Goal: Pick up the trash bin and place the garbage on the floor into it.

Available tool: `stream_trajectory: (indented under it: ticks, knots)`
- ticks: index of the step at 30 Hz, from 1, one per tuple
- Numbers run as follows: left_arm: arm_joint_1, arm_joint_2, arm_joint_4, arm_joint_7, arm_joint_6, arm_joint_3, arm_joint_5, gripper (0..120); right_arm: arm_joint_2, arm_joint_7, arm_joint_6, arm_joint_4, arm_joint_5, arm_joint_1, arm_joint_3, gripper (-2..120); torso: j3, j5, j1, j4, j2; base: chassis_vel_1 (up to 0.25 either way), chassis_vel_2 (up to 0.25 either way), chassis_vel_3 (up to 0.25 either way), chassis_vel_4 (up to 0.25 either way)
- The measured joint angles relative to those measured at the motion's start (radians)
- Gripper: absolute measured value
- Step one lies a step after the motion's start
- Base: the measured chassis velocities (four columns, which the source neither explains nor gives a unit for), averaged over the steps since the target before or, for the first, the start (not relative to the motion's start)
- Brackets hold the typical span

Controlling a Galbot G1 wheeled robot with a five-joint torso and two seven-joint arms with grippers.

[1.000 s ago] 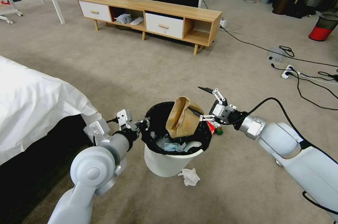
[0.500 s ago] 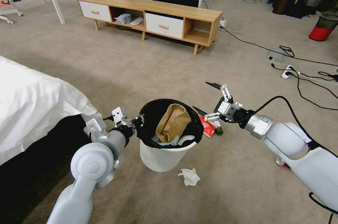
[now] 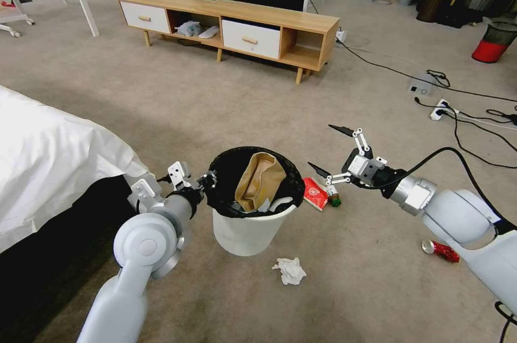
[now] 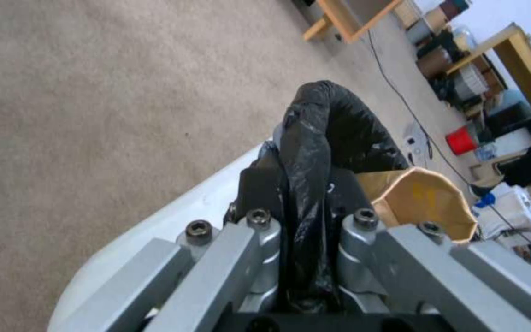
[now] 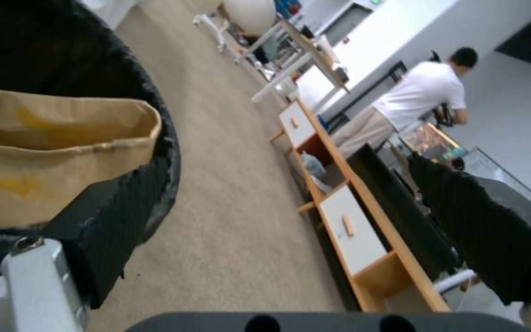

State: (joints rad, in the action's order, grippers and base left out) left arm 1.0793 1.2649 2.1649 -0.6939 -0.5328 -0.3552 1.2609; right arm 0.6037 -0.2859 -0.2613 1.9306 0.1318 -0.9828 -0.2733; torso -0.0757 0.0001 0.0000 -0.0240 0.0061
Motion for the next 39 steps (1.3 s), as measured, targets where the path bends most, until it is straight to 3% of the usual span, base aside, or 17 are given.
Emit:
stream_trajectory:
  ticks: [5,11,13,16,20,25,35,39]
  knots:
    - [0.007,-0.008,0.034,-0.015,0.006,-0.025,0.015,7,-0.006,0.021,0.034,0.018,0.066,-0.022,-0.03,100,0.0,0.0,0.0,0.0001,0.0,0.0,0.0,0.0,0.0]
    - [0.009,-0.022,0.06,-0.027,0.006,-0.043,0.028,7,-0.005,0.076,0.1,0.037,0.234,-0.055,-0.048,100,0.0,-0.0002,0.0,0.0001,0.0,0.0,0.0,0.0,0.0]
    - [0.006,-0.03,0.067,-0.029,0.007,-0.053,0.032,7,0.008,0.128,0.144,0.034,0.342,-0.079,-0.05,100,0.0,-0.0002,0.0,0.0,0.0,0.0,0.0,0.0,0.0]
    - [0.002,-0.038,0.07,-0.029,0.007,-0.065,0.036,7,0.024,0.2,0.212,0.029,0.401,-0.093,-0.047,100,0.0,-0.0002,0.0,0.0,0.0,0.0,0.0,0.0,0.0]
    - [-0.002,-0.044,0.073,-0.029,0.008,-0.076,0.042,7,0.042,0.265,0.281,0.009,0.436,-0.105,-0.026,100,0.0,-0.0002,0.0,0.0001,0.0,0.0,0.0,0.0,0.0]
    - [-0.004,-0.054,0.081,-0.032,0.009,-0.092,0.059,7,0.081,0.302,0.304,-0.044,0.444,-0.108,0.036,100,0.0,-0.0001,0.0,0.0,0.0,0.0,0.0,0.0,0.0]
    - [-0.005,-0.077,0.098,-0.039,0.008,-0.124,0.088,7,0.132,0.302,0.315,-0.123,0.44,-0.088,0.171,100,0.0,-0.0001,0.0,0.0001,0.0,0.0,0.0,0.0,0.0]
    - [-0.005,-0.08,0.102,-0.041,0.007,-0.127,0.093,7,0.131,0.237,0.4,-0.143,0.487,-0.073,0.215,100,0.0,-0.0001,0.0,0.0002,0.0,0.0,0.0,0.0,0.0]
